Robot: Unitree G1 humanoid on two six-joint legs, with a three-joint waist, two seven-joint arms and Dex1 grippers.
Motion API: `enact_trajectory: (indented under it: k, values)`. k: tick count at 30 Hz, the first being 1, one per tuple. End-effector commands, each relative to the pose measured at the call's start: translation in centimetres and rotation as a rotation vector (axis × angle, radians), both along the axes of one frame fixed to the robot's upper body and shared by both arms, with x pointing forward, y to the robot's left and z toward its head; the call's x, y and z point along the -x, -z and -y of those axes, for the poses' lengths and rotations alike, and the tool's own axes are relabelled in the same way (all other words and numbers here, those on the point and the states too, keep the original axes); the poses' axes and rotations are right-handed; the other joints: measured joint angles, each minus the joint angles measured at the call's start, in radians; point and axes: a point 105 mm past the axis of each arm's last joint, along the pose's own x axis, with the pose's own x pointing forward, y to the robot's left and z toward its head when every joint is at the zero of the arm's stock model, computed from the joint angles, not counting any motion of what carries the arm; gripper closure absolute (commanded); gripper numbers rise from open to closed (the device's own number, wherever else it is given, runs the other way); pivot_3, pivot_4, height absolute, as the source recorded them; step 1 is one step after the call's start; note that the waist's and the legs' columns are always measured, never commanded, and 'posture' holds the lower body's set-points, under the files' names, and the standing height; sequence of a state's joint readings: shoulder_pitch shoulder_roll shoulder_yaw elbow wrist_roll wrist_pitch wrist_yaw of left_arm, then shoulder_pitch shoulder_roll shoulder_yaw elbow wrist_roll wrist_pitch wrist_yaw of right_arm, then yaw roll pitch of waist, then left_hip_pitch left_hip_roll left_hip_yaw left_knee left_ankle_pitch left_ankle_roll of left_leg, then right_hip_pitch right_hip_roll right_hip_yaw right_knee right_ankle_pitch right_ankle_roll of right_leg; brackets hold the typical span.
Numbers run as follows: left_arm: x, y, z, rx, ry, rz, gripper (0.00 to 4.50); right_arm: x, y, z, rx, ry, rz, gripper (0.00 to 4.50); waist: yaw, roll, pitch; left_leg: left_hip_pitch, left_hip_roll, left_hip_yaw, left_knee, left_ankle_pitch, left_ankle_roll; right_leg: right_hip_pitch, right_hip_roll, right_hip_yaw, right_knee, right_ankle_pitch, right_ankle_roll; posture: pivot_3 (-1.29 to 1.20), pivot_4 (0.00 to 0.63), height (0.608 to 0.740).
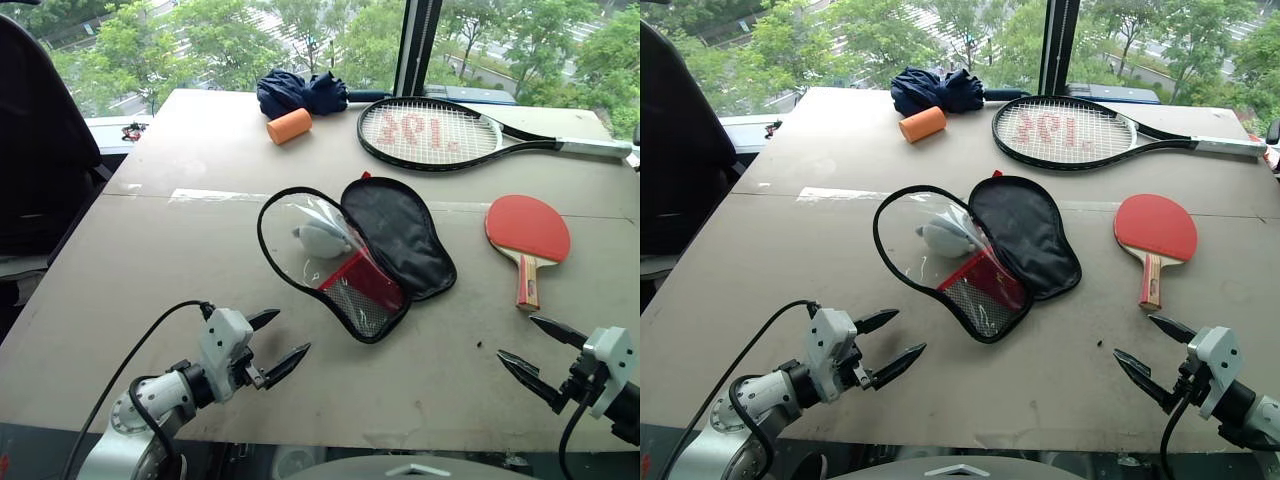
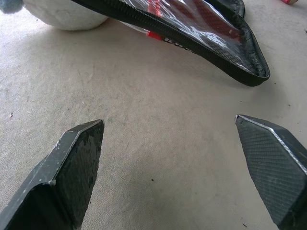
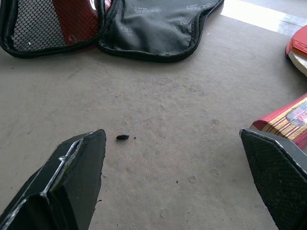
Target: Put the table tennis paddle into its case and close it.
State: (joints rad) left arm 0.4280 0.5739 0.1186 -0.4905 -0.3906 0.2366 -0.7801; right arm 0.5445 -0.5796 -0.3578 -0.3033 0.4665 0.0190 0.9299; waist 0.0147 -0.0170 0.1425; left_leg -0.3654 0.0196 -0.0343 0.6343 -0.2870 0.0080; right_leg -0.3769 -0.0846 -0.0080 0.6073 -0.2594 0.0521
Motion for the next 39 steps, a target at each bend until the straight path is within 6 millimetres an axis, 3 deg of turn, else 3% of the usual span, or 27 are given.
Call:
enact_trajectory:
  k: [1, 15, 20, 23, 28, 31, 35, 39]
  values:
    - [0.2, -1.2, 0.5, 0.007, 0.025, 0.055, 0.08, 0.0, -0.2, -0.3, 0.001, -0.026, 0.016, 0.00, 0.000, 0.000, 0.000, 0.000, 0.000, 0.000, 0.000, 0.000, 0.000, 0.000, 0.000, 0.000, 0.000, 0.000, 0.000, 0.00, 0.150, 0.740]
    - [0.4, -1.6, 0.3, 0.030, 0.024, 0.078, 0.08, -1.0, -0.6, -1.5, -0.026, -0.061, 0.033, 0.00, 0.000, -0.002, -0.002, 0.001, 0.000, 0.000, 0.001, 0.000, 0.000, 0.001, 0.002, 0.001, 0.002, 0.000, 0.000, 0.00, 0.150, 0.740]
    - [0.2, -2.9, 0.3, 0.086, 0.108, 0.098, 0.08, -2.7, -2.1, -2.6, -0.078, -0.058, 0.062, 0.00, -0.001, -0.002, -0.002, 0.002, 0.000, 0.000, 0.003, 0.000, 0.000, 0.001, 0.003, 0.002, 0.003, 0.000, 0.000, 0.00, 0.150, 0.740]
    - [-0.9, -4.5, 0.2, 0.111, 0.146, 0.137, 0.08, -4.7, -2.6, -3.0, -0.083, -0.028, 0.060, 0.00, -0.001, -0.001, -0.002, 0.002, 0.000, 0.000, 0.005, 0.000, 0.000, 0.001, 0.005, 0.003, 0.004, 0.002, -0.001, 0.00, 0.150, 0.740]
    - [-2.1, -8.9, 1.2, 0.162, 0.280, 0.214, 0.08, -9.9, -3.7, -5.0, -0.083, -0.004, 0.069, 0.00, -0.003, 0.000, 0.001, 0.002, 0.000, 0.000, 0.014, 0.000, 0.000, 0.000, 0.010, 0.006, 0.010, 0.004, -0.001, 0.00, 0.150, 0.740]
    - [-2.7, -10.0, 1.0, 0.169, 0.301, 0.218, 0.08, -11.6, -3.9, -5.8, -0.069, 0.005, 0.063, 0.00, -0.004, 0.000, 0.001, 0.003, 0.001, 0.000, 0.015, 0.000, 0.000, 0.000, 0.012, 0.007, 0.014, 0.004, -0.001, 0.00, 0.150, 0.740]
    - [-3.4, -12.0, 0.1, 0.182, 0.329, 0.199, 0.08, -15.6, -3.3, -7.4, -0.058, 0.053, -0.053, 0.00, -0.006, 0.000, 0.004, 0.003, 0.001, 0.000, 0.015, 0.001, 0.000, 0.000, 0.014, 0.007, 0.016, 0.004, -0.002, 0.00, 0.150, 0.740]
    - [-3.4, -12.8, -1.0, 0.151, 0.339, 0.149, 0.08, -17.5, -3.4, -8.9, -0.052, 0.060, -0.091, 0.00, -0.015, 0.000, 0.004, 0.004, 0.001, -0.001, 0.014, 0.001, 0.000, -0.001, 0.016, 0.007, 0.018, 0.006, -0.004, 0.00, 0.150, 0.740]
